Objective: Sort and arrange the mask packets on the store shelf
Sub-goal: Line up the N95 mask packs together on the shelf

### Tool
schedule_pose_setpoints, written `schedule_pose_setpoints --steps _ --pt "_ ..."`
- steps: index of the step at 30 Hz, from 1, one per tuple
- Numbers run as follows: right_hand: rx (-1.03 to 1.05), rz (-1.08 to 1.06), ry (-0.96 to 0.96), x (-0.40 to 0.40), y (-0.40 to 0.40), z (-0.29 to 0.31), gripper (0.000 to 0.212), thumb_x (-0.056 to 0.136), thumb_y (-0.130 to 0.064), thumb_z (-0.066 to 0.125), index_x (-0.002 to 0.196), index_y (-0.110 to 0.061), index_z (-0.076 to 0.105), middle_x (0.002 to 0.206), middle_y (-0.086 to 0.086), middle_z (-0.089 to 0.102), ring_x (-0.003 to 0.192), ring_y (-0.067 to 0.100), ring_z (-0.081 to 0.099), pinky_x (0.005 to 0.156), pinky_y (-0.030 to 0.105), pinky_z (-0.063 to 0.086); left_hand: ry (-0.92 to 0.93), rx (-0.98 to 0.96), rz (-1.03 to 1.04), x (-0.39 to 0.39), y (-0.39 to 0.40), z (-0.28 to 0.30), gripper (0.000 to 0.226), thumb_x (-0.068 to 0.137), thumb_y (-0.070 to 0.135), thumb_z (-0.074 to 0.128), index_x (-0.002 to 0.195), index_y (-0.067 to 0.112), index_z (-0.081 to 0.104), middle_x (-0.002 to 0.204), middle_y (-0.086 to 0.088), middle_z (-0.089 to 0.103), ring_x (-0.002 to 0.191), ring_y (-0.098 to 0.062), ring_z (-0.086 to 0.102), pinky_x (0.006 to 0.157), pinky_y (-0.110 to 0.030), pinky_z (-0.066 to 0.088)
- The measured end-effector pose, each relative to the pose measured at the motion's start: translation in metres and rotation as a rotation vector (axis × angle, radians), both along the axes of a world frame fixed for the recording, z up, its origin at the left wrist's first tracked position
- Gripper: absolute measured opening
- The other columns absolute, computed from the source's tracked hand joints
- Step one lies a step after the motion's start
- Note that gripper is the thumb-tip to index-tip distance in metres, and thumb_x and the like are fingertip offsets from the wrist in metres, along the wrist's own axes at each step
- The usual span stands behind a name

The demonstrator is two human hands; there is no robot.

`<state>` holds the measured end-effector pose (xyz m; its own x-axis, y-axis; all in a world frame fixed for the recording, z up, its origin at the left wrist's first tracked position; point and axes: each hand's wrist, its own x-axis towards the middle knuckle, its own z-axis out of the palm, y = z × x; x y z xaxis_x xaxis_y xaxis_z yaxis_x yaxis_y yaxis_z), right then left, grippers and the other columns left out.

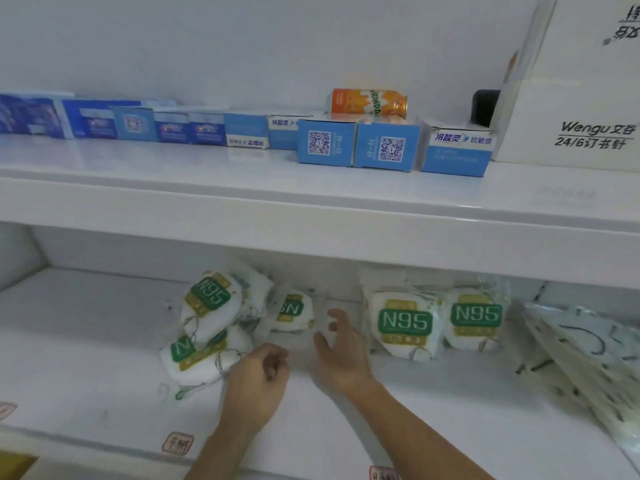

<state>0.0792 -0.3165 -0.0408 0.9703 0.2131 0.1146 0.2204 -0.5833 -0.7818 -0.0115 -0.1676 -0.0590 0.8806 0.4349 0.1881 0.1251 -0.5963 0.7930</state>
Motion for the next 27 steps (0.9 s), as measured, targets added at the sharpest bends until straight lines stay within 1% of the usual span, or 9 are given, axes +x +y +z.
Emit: schedule_pose_setpoints --steps 1,3,6,12,15,20,23,25,27 --pt "0.064 -0.035 0.087 0.005 0.015 -0.003 0.049 0.100 -0.031 0.058 0.144 -0.025 0.039 0.126 0.004 0.061 0.114 0.022 0.062 0.090 0.028 0.047 -0.007 -0.004 0.017 -0.004 0.008 -0.003 0.018 0.088 0.014 0.070 0.091 0.032 0.068 0.069 0.010 0.068 0.069 0.000 0.062 0.063 -0.010 0.045" --pt "0.176 -0.067 0.193 0.019 0.039 -0.005 0.049 0.096 -0.028 0.064 0.141 -0.026 0.044 0.116 0.004 0.066 0.103 0.021 0.065 0.081 0.027 0.049 -0.039 -0.051 0.029 -0.008 0.017 -0.006 0.020 0.088 0.011 0.069 0.092 0.031 0.068 0.075 0.016 0.070 0.078 0.006 0.063 0.071 -0.015 0.050" --pt "0.235 -0.084 0.300 0.030 0.055 -0.006 0.032 0.082 -0.017 0.076 0.109 -0.027 0.060 0.099 0.000 0.069 0.083 0.013 0.067 0.067 0.024 0.054 -0.070 -0.136 0.032 -0.007 0.022 -0.005 0.026 0.089 0.008 0.069 0.099 0.031 0.068 0.088 0.022 0.072 0.086 0.004 0.065 0.084 -0.028 0.057" --pt "0.570 -0.236 0.247 -0.022 0.024 -0.005 0.027 0.084 0.005 0.065 0.100 -0.016 0.058 0.084 0.001 0.065 0.074 0.012 0.060 0.057 0.012 0.044 -0.144 -0.293 0.092 -0.008 0.030 -0.006 0.027 0.090 0.011 0.064 0.102 0.034 0.067 0.095 0.023 0.072 0.090 0.002 0.067 0.088 -0.044 0.060" --pt "0.764 -0.214 0.195 -0.071 -0.003 -0.005 0.025 0.080 0.010 0.066 0.095 -0.010 0.060 0.073 0.001 0.063 0.068 0.016 0.057 0.061 0.021 0.046 -0.167 -0.361 0.066 -0.007 0.025 -0.003 0.027 0.092 0.012 0.063 0.107 0.034 0.063 0.101 0.015 0.074 0.093 -0.005 0.070 0.089 -0.049 0.059" --pt "0.902 -0.119 0.136 -0.111 -0.040 0.011 0.023 0.074 0.006 0.069 0.094 -0.002 0.059 0.077 0.000 0.062 0.073 0.012 0.059 0.067 0.025 0.050 -0.145 -0.492 -0.016 -0.018 0.011 0.014 0.031 0.088 0.053 0.065 0.113 0.034 0.061 0.110 0.009 0.071 0.096 -0.013 0.071 0.081 -0.045 0.059" --pt "0.948 -0.074 0.192 -0.113 -0.055 0.022 0.025 0.066 0.000 0.065 0.089 -0.007 0.059 0.078 0.002 0.058 0.073 0.015 0.053 0.061 0.027 0.044 -0.024 -1.079 -0.110 -0.026 -0.009 0.033 0.045 0.094 0.058 0.047 0.111 0.021 0.066 0.101 -0.013 0.075 0.083 -0.029 0.070 0.065 -0.041 0.054" --pt "0.929 -0.059 0.224 -0.112 -0.064 0.025 0.024 0.065 0.000 0.063 0.087 -0.011 0.061 0.080 0.004 0.056 0.071 0.017 0.050 0.060 0.031 0.041 0.046 -1.380 -0.190 -0.029 -0.018 0.040 0.060 0.095 0.064 0.039 0.117 0.015 0.067 0.108 -0.020 0.074 0.094 -0.036 0.069 0.082 -0.050 0.056" --pt "0.893 -0.043 0.249 -0.110 -0.074 0.025 0.025 0.069 0.003 0.062 0.089 -0.013 0.063 0.080 0.004 0.057 0.070 0.017 0.053 0.059 0.028 0.045 0.063 -1.438 -0.216 -0.028 -0.023 0.043 0.060 0.094 0.062 0.043 0.120 0.013 0.067 0.116 -0.020 0.072 0.105 -0.039 0.066 0.097 -0.055 0.049"
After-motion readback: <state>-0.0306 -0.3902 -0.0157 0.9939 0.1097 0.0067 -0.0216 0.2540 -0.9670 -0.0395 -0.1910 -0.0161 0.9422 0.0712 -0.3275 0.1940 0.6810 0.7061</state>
